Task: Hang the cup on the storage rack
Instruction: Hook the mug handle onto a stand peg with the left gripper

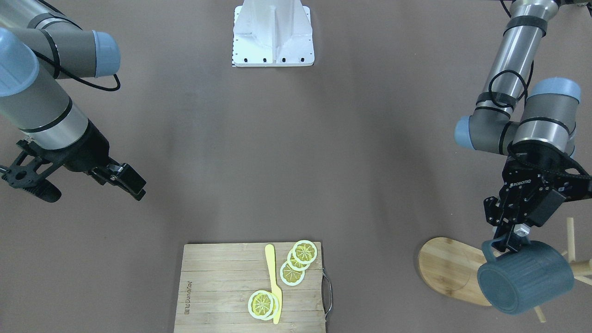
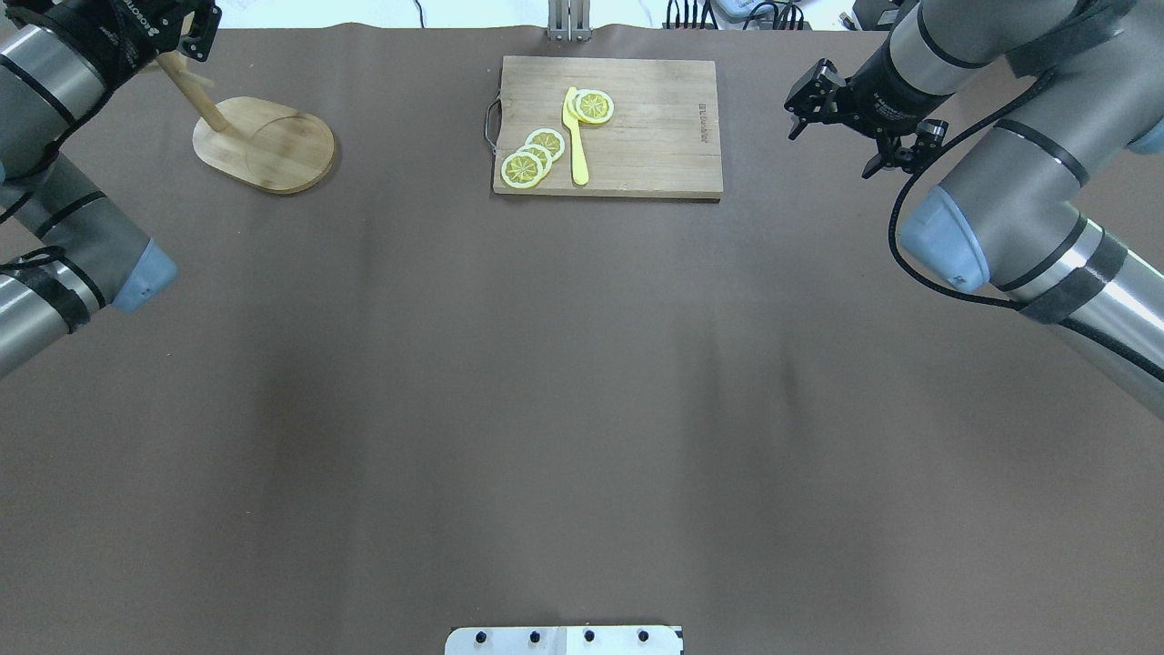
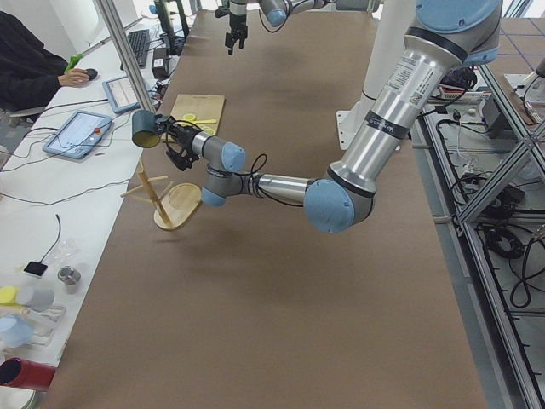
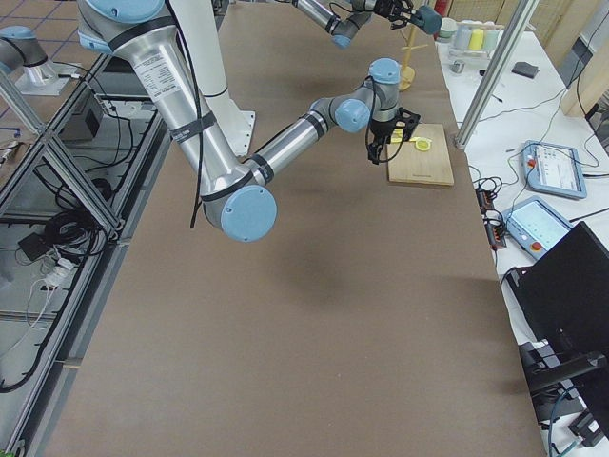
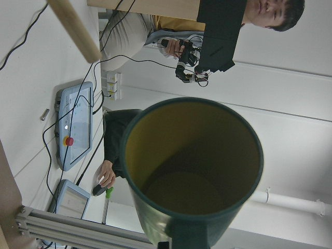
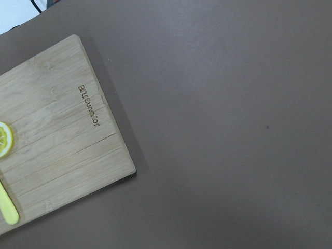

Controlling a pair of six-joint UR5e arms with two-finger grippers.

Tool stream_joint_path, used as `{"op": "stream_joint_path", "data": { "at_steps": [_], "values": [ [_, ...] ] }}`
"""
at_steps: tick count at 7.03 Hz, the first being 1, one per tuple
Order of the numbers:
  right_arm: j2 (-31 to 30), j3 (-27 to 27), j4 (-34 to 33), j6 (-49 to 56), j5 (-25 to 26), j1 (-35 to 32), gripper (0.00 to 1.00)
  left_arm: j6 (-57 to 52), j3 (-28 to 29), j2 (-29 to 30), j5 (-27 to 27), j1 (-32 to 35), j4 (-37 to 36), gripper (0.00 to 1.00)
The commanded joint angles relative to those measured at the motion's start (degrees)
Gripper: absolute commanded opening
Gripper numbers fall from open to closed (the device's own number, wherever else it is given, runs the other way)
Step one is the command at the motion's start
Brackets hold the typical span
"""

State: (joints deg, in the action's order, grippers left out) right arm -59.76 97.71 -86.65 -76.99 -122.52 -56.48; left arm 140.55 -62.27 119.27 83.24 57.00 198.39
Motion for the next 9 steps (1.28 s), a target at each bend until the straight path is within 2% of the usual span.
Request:
{"op": "stream_joint_path", "data": {
  "at_steps": [1, 3, 9],
  "values": [
    [0.0, 0.0, 0.0, 0.0, 0.1, 0.1, 1.0, 2.7, 0.0, -1.0, 0.0, -0.2, 0.2, 0.0],
    [-0.1, -0.1, 0.0, 0.1, 0.1, 0.1, 1.0, 3.3, 2.0, 0.2, -2.8, -1.2, 0.0, 0.0],
    [0.1, 0.0, 0.0, 0.0, 0.1, 0.1, 1.0, 3.7, 3.8, 0.3, -2.9, -1.2, 0.2, 0.0]
  ]
}}
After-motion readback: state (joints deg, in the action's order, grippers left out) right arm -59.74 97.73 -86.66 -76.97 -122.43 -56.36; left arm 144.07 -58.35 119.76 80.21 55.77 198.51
